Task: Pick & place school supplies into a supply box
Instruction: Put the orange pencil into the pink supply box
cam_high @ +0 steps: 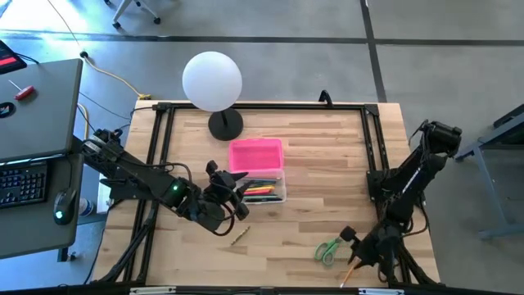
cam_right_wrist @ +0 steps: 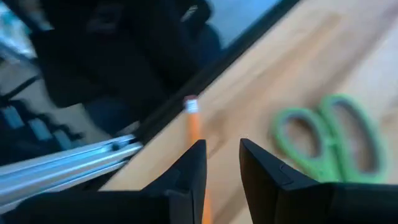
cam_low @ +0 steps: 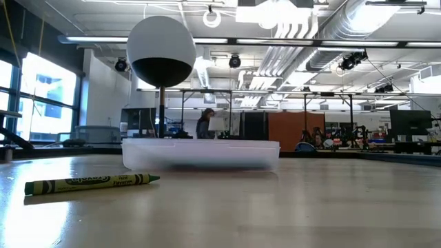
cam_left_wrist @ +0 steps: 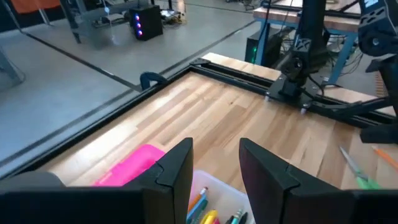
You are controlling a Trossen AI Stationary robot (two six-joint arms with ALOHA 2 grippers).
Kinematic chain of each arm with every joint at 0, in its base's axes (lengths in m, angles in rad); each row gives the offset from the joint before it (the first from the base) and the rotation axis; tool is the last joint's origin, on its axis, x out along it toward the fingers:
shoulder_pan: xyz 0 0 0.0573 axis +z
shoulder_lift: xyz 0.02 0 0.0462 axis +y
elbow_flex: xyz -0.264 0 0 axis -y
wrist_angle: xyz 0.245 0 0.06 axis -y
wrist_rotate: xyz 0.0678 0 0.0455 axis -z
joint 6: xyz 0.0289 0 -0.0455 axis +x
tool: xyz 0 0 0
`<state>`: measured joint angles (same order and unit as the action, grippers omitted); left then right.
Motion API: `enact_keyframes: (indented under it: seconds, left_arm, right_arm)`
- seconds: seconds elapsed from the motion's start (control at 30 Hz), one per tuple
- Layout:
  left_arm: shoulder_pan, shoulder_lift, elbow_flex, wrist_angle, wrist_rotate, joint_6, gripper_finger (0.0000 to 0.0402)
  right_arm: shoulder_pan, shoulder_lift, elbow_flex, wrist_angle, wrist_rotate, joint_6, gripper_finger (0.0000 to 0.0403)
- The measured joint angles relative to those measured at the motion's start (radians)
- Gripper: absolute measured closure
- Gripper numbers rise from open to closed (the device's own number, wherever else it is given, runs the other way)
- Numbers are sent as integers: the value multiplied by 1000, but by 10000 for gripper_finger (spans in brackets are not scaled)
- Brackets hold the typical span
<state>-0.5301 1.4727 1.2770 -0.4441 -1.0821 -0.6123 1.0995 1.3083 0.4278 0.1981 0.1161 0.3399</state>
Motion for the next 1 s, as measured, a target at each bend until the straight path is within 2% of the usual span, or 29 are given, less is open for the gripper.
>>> enact_keyframes:
  seconds: [0.1,0.27,0.43,0.67,1.0]
  left_arm:
    - [0,0,0,0,0,-24,241]
    - [0,0,0,2,-3,-28,241]
    - [0,0,0,1,-6,-44,241]
    - [0,0,0,1,-6,-45,241]
    - [0,1,0,0,-1,-45,241]
  right_arm:
    - [15,0,0,-7,-16,-14,329]
    - [21,12,0,-22,36,-87,329]
    - [21,112,1,22,49,-72,329]
    - [21,245,1,211,-9,-51,329]
    - [26,259,1,170,-38,-31,329]
